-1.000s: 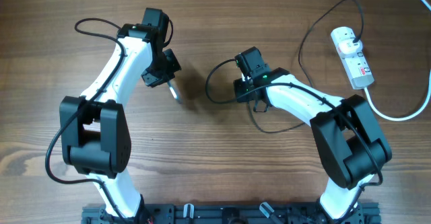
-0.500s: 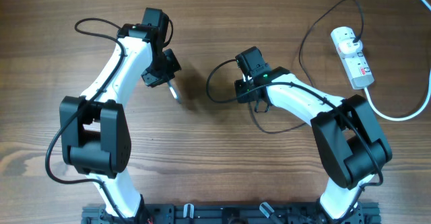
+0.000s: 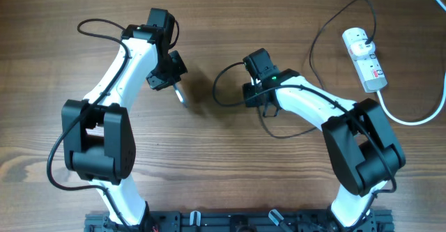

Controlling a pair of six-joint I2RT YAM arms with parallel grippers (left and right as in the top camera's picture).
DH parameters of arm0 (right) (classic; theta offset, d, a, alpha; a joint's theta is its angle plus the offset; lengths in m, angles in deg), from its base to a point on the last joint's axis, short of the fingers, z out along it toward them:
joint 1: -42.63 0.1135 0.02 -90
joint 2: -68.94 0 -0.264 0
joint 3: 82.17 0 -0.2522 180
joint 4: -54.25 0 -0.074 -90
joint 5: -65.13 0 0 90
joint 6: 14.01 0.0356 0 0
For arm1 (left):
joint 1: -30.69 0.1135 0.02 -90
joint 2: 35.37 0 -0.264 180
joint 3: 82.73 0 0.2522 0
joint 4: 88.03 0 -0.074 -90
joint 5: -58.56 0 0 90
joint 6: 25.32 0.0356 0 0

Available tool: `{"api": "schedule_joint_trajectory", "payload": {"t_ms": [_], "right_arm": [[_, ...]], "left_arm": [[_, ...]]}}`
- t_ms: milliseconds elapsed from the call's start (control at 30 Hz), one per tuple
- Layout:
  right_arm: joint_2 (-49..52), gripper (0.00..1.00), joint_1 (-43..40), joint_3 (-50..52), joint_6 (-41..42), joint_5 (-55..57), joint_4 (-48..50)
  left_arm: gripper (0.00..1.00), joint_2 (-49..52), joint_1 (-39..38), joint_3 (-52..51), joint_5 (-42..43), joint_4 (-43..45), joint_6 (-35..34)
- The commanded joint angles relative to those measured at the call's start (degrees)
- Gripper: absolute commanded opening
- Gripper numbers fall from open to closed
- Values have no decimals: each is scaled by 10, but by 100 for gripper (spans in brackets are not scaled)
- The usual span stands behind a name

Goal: Plug charger to phone and switch on socket
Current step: 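Lift the USB-C plug off the table with the right gripper, then raise the phone with the left gripper and bring the plug toward it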

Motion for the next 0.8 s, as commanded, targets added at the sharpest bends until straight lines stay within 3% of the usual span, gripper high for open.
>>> {"api": "schedule_joint_trajectory", "payload": {"t_ms": [0,167,433,500,533,667,767], "right_arm": [[42,21,-1,31,10,-12,-31],[42,24,-1,31,11,-12,-35],[42,14,-1,31,11,-12,-37],[42,4,-1,31,11,-12,-36],[42,4,-1,31,10,-14,-35],[37,4,-4,22,-26,-52,-42],[-5,4,-30,11,-63,-153,-57]], "left_arm": [[4,-19,3,-2,-1,0,-6],[4,-19,3,-2,-1,0,-6],[4,-19,3,-2,-1,0,-6],[4,-19,3,-2,-1,0,-6],[4,-19,3,-2,-1,0,-6],[4,-19,3,-2,-2,-2,-6],[4,-19,4,-2,15,6,-5]]}}
